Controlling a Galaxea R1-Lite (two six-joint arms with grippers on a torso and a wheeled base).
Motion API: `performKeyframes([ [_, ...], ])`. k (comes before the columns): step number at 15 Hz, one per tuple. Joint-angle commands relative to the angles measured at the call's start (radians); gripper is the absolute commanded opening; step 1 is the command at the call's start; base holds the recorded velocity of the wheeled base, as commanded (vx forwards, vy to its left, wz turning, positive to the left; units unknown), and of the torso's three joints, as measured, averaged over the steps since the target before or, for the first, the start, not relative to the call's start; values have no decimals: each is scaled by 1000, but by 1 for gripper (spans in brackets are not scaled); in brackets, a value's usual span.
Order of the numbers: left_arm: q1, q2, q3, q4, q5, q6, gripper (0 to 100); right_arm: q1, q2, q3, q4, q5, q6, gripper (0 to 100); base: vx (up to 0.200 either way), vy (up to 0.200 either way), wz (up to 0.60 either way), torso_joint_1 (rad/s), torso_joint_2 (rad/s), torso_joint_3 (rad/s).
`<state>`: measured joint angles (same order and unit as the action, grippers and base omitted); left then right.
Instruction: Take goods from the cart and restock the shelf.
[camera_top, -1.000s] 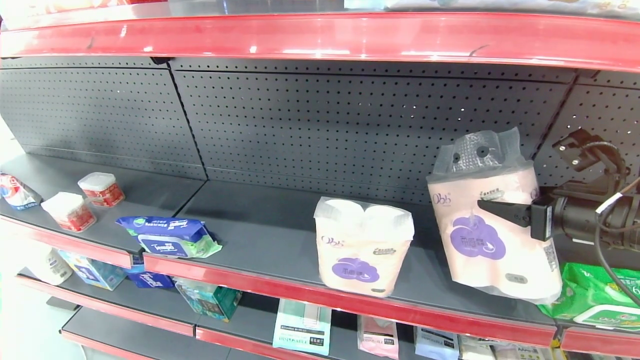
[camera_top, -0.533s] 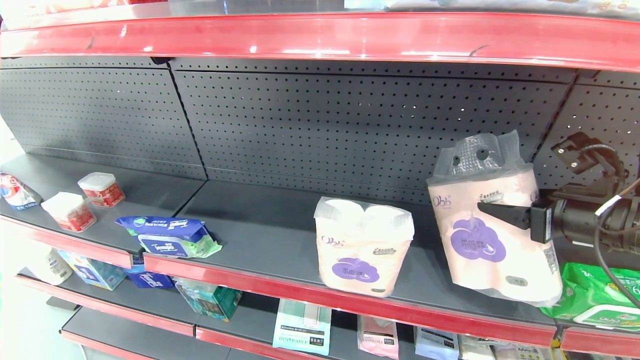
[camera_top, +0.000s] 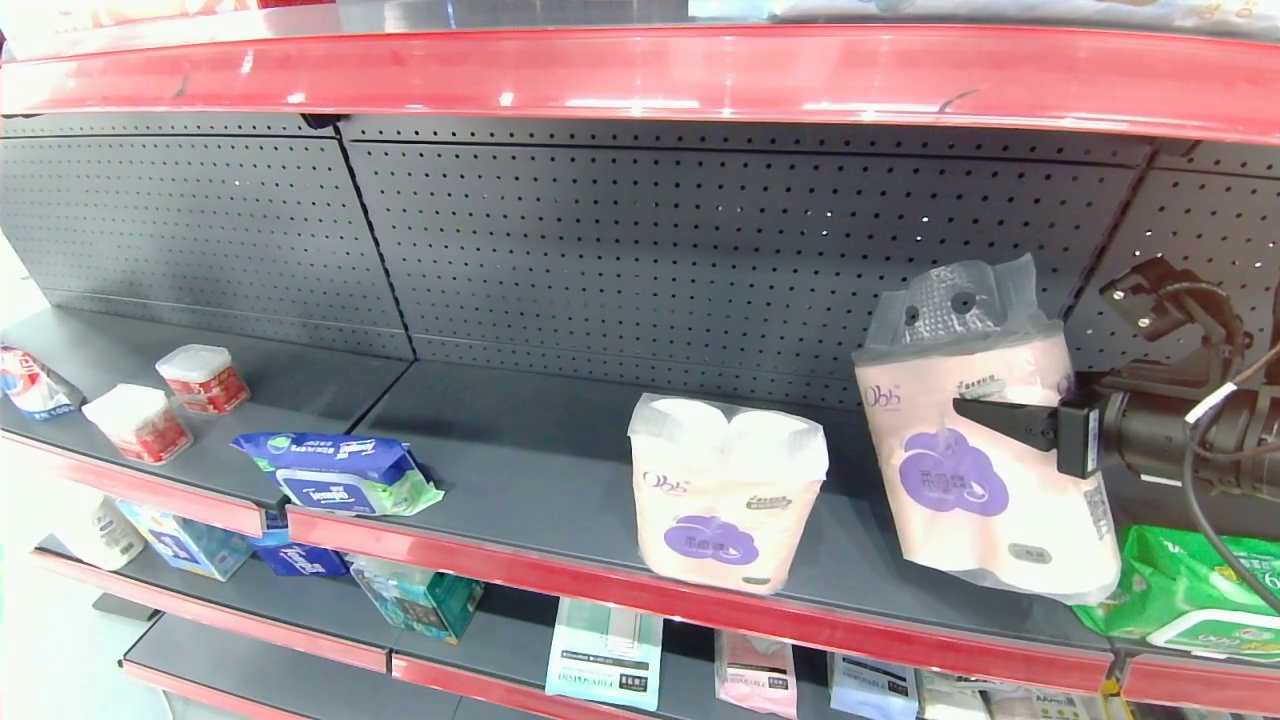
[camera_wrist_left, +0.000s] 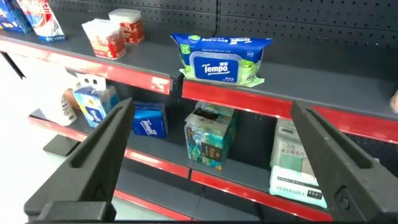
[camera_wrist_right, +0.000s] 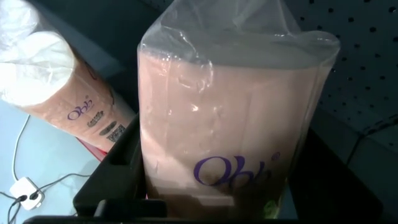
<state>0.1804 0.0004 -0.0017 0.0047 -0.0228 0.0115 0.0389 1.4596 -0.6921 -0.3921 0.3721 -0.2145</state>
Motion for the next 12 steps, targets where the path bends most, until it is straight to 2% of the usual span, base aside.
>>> performKeyframes([
  [1,1,0,0,0,0,-1,100,2,19,-15,-1,2,0,0,0,0,0,0,0,0],
  [5,1,0,0,0,0,-1,100,-4,88,-95,-4,22,7,0,0,0,0,0,0,0],
  [9,1,0,0,0,0,1,100,4,274,-130,-174,113,7,0,0,0,0,0,0,0],
  [10,1,0,0,0,0,1,100,4,274,-130,-174,113,7,0,0,0,0,0,0,0],
  [12,1,0,0,0,0,1,100,12,393,-175,-292,185,9,0,0,0,0,0,0,0],
])
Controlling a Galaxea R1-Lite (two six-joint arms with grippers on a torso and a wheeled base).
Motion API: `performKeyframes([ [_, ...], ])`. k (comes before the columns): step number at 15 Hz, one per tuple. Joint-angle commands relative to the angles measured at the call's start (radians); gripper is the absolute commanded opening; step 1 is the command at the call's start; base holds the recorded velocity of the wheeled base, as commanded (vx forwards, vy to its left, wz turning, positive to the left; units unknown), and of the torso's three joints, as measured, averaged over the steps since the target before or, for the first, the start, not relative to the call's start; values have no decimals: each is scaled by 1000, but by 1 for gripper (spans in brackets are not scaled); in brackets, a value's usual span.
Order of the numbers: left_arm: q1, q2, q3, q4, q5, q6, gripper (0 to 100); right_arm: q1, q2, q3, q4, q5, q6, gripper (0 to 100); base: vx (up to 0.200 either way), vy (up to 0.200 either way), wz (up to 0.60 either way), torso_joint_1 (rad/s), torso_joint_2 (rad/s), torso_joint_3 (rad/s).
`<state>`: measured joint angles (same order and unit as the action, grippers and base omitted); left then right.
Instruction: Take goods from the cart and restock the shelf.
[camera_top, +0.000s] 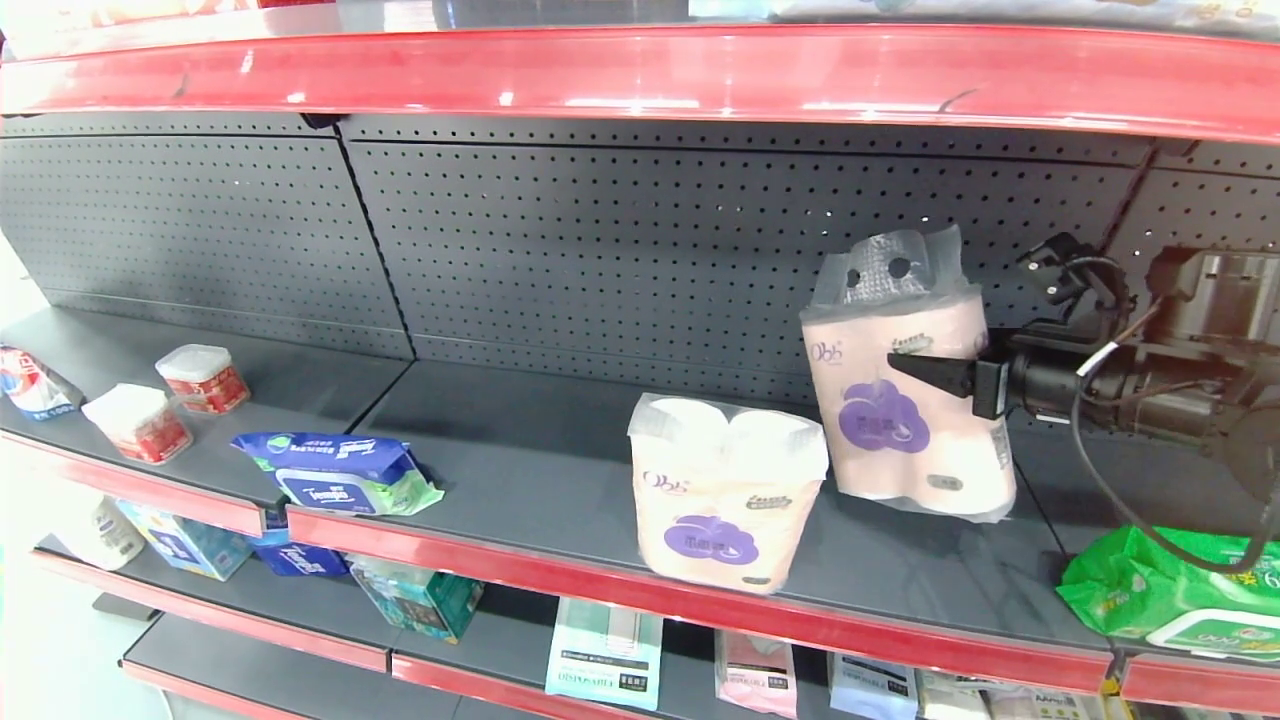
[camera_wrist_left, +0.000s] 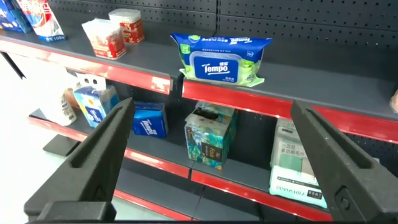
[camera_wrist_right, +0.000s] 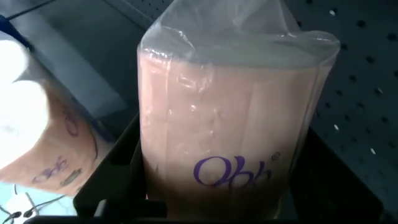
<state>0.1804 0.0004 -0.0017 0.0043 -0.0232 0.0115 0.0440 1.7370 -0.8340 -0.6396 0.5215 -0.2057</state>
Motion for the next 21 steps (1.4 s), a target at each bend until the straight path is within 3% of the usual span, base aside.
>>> performKeyframes([
  [1,1,0,0,0,0,1,100,11,127,-42,-51,49,2,0,0,0,0,0,0,0],
  [6,1,0,0,0,0,-1,100,25,265,-142,-196,213,54,0,0,0,0,0,0,0],
  [11,1,0,2,0,0,1,100,106,407,-275,-374,238,163,0,0,0,0,0,0,0],
  [17,1,0,0,0,0,1,100,145,523,-250,-522,275,161,0,0,0,0,0,0,0],
  [21,1,0,0,0,0,-1,100,88,544,-174,-585,382,101,0,0,0,0,0,0,0],
])
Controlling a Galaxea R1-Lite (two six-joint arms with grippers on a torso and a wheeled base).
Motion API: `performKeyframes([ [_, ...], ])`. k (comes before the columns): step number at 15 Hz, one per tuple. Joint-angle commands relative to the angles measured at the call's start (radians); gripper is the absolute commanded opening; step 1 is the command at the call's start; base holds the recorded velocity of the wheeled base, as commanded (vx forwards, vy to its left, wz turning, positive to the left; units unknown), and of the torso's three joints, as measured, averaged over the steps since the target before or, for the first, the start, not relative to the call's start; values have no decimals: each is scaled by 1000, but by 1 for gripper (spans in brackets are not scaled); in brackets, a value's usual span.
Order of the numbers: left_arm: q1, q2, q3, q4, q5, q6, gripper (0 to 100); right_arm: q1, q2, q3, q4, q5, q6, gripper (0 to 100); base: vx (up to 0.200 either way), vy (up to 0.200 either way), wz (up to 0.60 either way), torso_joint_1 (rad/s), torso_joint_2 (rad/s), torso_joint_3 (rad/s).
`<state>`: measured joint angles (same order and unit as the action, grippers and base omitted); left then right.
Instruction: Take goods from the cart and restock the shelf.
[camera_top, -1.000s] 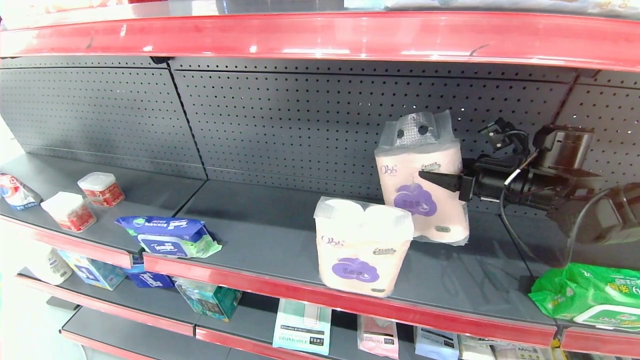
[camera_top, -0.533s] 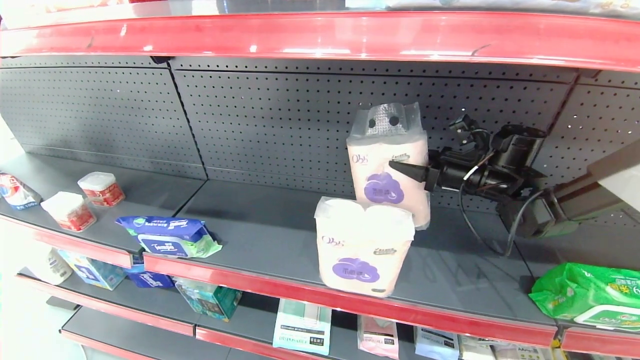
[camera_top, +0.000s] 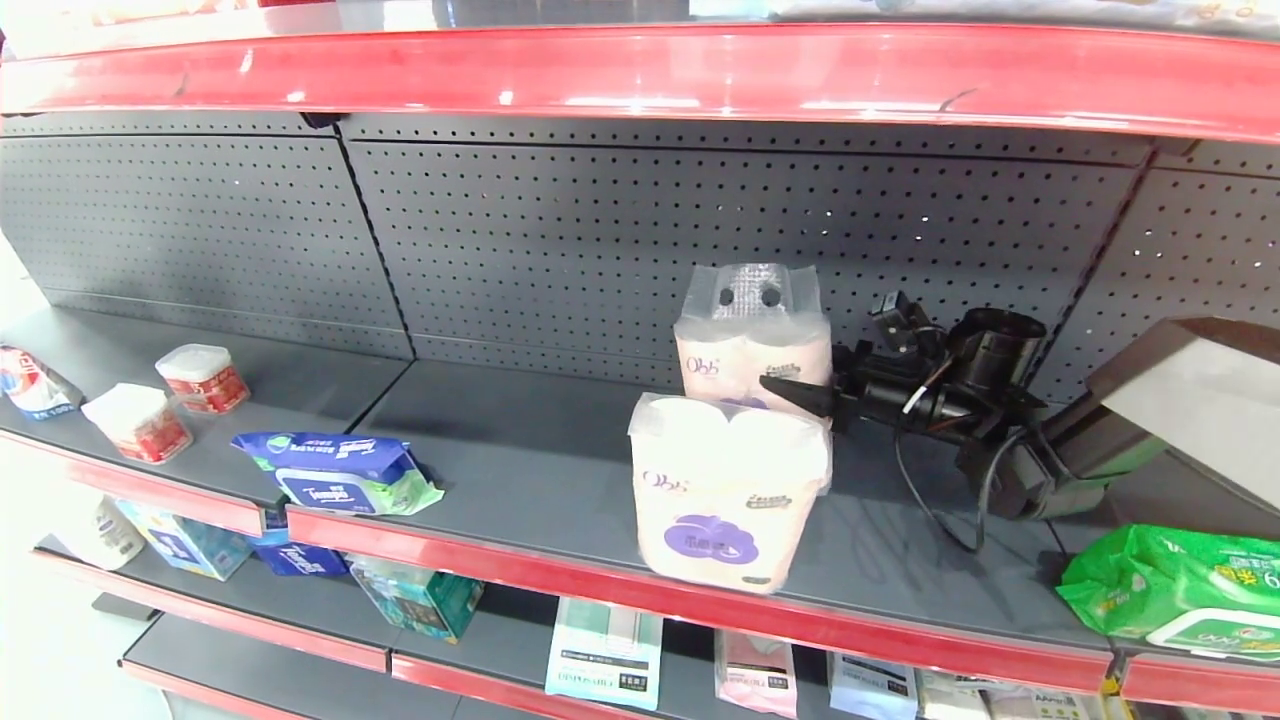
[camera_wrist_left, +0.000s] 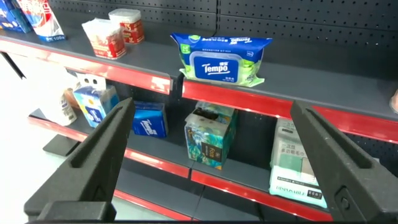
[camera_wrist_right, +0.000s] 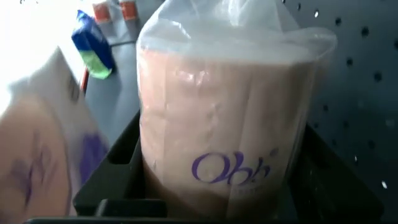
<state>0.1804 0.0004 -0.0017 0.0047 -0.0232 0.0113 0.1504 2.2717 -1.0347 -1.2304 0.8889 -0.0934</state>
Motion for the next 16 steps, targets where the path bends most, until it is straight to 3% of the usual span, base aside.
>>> performKeyframes([
  [1,1,0,0,0,0,1,100,-29,0,42,6,38,-29,0,0,0,0,0,0,0],
  [6,1,0,2,0,0,-1,100,-72,-6,85,6,145,-131,0,0,0,0,0,0,0],
  [16,1,0,0,0,0,1,100,-84,-4,85,6,153,-204,0,0,0,0,0,0,0],
])
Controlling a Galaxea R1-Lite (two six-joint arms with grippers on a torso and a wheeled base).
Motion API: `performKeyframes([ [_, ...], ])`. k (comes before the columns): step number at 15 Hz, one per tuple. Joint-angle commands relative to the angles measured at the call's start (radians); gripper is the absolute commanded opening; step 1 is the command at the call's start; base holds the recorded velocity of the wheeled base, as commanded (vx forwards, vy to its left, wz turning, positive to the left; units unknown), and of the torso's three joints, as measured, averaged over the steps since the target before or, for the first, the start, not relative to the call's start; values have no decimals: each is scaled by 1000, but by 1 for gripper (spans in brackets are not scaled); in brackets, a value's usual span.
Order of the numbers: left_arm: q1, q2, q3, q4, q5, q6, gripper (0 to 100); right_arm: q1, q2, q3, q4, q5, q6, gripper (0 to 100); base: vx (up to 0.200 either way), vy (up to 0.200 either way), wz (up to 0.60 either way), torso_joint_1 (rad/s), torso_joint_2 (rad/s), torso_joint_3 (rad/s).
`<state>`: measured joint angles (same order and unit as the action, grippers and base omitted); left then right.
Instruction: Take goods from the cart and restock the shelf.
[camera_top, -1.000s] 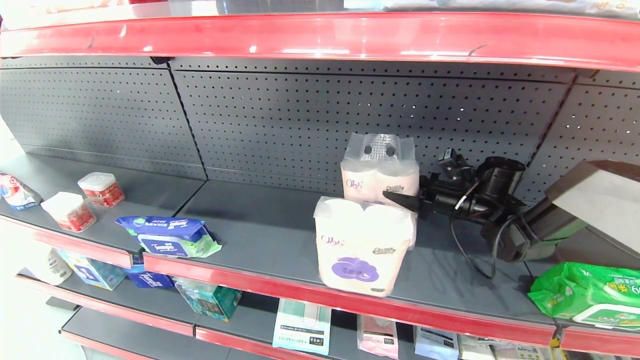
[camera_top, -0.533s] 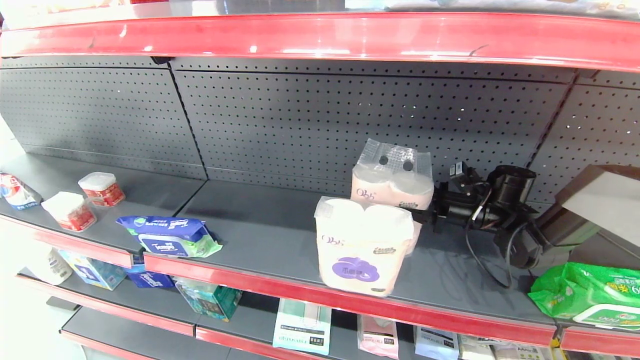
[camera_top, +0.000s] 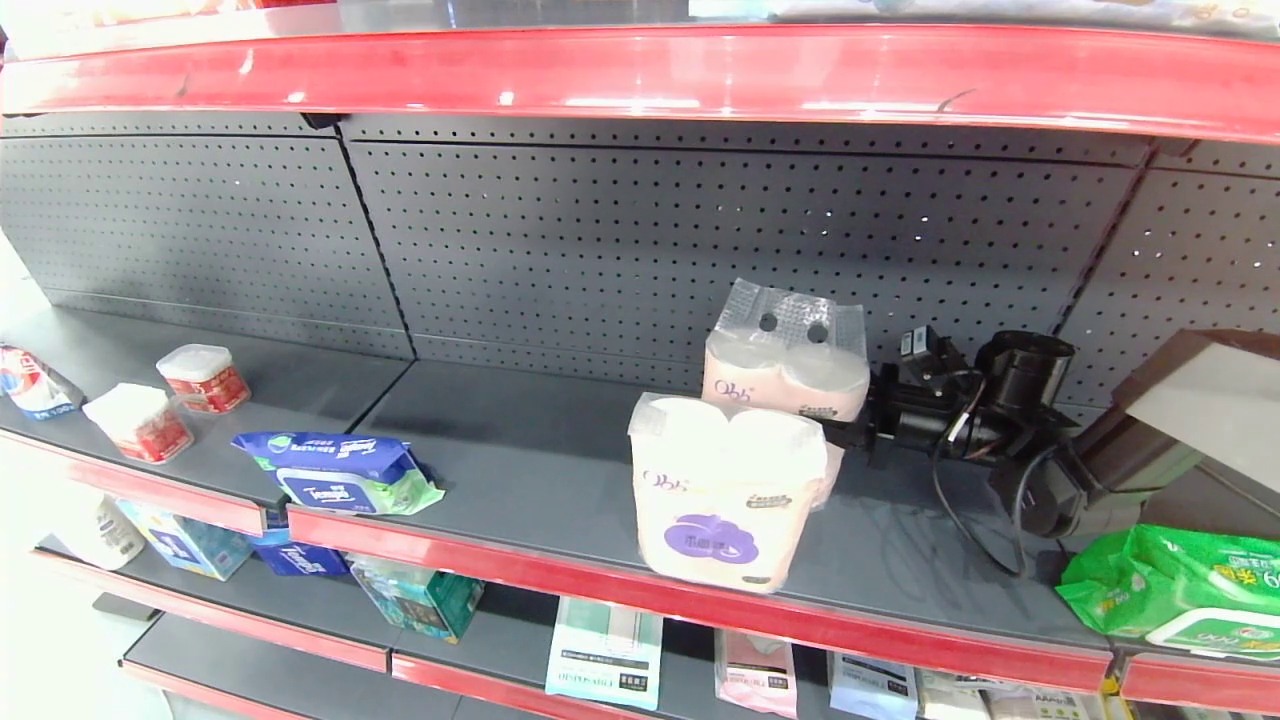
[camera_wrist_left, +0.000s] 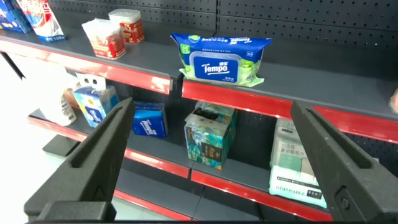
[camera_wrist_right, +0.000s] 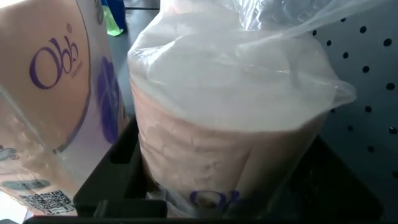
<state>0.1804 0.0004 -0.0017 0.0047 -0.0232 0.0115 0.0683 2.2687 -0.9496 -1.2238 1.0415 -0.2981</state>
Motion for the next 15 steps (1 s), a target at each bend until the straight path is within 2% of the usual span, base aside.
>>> performKeyframes([
  [1,1,0,0,0,0,-1,100,-7,-1,0,0,0,0,0,0,0,0,0,0,0],
  [9,1,0,0,0,0,1,100,-1,18,-9,-3,14,7,0,0,0,0,0,0,0],
  [15,1,0,0,0,0,-1,100,36,28,-52,-3,14,11,0,0,0,0,0,0,0],
])
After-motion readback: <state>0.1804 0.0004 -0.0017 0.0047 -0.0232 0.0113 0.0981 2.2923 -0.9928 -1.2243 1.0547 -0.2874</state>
